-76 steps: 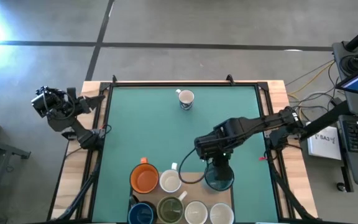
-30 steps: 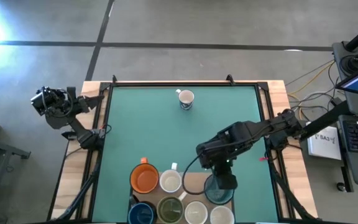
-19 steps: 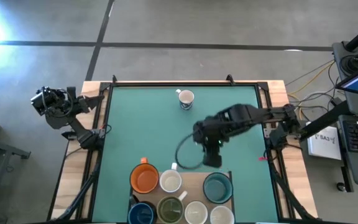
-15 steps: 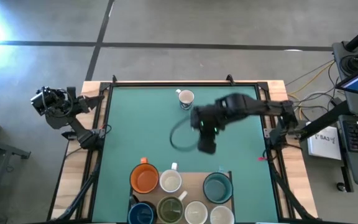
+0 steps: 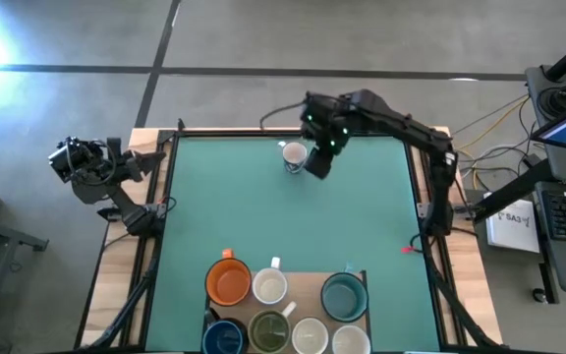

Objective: Place coffee mugs
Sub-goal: Put the blue patterned mug on the shelf

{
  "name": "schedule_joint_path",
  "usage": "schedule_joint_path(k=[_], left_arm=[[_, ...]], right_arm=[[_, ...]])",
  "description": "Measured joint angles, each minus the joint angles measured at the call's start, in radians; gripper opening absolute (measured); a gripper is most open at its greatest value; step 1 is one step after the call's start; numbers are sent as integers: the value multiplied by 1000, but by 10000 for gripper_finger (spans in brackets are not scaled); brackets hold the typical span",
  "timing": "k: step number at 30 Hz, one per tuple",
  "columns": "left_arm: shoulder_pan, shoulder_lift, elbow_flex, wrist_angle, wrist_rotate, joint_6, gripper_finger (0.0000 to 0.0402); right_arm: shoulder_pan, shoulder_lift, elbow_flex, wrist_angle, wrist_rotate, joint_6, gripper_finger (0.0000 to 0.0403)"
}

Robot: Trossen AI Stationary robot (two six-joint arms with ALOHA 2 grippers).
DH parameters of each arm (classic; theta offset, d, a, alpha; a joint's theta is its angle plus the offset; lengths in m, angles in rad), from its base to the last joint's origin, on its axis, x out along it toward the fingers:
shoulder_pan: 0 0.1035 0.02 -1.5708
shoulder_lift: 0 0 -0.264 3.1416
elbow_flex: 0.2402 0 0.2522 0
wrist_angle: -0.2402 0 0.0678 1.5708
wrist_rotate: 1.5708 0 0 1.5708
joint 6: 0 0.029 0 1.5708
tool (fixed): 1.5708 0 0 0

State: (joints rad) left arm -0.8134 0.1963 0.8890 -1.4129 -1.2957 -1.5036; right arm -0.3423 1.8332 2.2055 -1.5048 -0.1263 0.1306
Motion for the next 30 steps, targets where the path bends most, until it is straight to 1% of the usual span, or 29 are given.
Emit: schedule_joint_path(k=[1,5,7,11,15,18,23,26,30], left_arm=[[0,0,0,3,0,0,79],[0,0,0,15,-10,2,79],[0,0,0,17,-40,2,79],[0,0,0,34,-118,2,79],[0,0,-1,34,-167,2,79],[0,0,-1,34,-191,3,79],[0,0,-1,33,-207,10,79],[0,0,1,34,-206,26,79],[0,0,17,29,-206,42,79]], right_arm=[[-24,12,0,0,-20,-28,82],[-117,66,0,0,-166,-99,82],[-153,89,-1,0,-195,-103,82],[-203,124,-1,1,-203,-97,82],[-265,112,-2,24,-301,-96,82],[-301,99,-1,94,-310,-97,82],[-357,105,-1,186,-311,-18,82],[-389,106,-1,198,-311,31,82],[-415,106,-1,178,-311,39,82]])
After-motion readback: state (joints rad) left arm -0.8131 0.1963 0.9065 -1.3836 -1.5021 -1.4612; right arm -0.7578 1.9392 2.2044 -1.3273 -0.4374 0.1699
